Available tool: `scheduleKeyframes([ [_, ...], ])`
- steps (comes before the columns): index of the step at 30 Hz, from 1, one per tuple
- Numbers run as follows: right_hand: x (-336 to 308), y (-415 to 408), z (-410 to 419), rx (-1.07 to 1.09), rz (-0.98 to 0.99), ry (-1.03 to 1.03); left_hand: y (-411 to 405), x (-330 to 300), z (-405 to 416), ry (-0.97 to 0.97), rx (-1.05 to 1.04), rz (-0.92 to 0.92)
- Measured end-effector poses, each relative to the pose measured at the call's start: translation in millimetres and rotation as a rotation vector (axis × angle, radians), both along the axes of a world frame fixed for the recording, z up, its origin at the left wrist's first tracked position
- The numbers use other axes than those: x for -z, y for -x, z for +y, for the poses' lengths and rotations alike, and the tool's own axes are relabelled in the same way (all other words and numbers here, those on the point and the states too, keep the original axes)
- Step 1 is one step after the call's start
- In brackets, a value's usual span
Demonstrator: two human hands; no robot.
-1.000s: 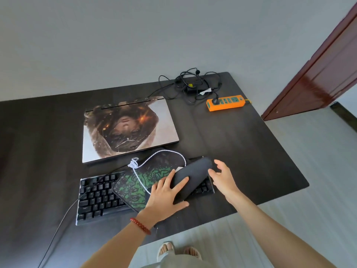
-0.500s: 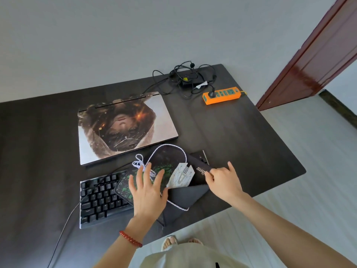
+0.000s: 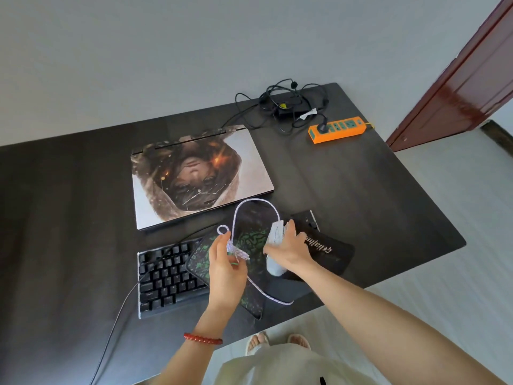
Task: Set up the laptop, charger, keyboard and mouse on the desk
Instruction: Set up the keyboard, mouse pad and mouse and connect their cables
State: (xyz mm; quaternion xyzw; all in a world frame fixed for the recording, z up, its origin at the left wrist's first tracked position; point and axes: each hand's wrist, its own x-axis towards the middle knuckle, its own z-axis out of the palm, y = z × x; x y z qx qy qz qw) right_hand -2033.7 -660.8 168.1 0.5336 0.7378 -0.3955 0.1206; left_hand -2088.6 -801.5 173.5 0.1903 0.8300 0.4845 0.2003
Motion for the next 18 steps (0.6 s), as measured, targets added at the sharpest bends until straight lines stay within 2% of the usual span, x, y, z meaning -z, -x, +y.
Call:
scheduleKeyframes([
  [3, -11, -4, 34, -0.049, 0.085, -0.118, 7, -4, 2, 0.040, 0.014, -0.108],
  [5, -16, -11, 62, -0.090, 0.085, -0.207, 6, -8, 8, 0.071, 0.105, -0.071],
  [8, -14, -22, 99, -0.117, 0.029, -0.273, 1, -14, 21, 0.129, 0.241, 0.171],
  [11, -9, -26, 114, -0.193, 0.061, -0.274, 6, -13, 42, 0.179, 0.255, 0.468],
  [14, -6, -26, 110, -0.370, 0.246, -0.168, 28, -15, 75, 0.398, 0.329, 0.546],
  [16, -6, -30, 104, -0.511, 0.321, -0.133, 46, -11, 98, 0.580, 0.514, 0.622],
  [18, -3, -37, 100, -0.618, 0.370, -0.153, 59, -7, 115, 0.648, 0.705, 0.647],
])
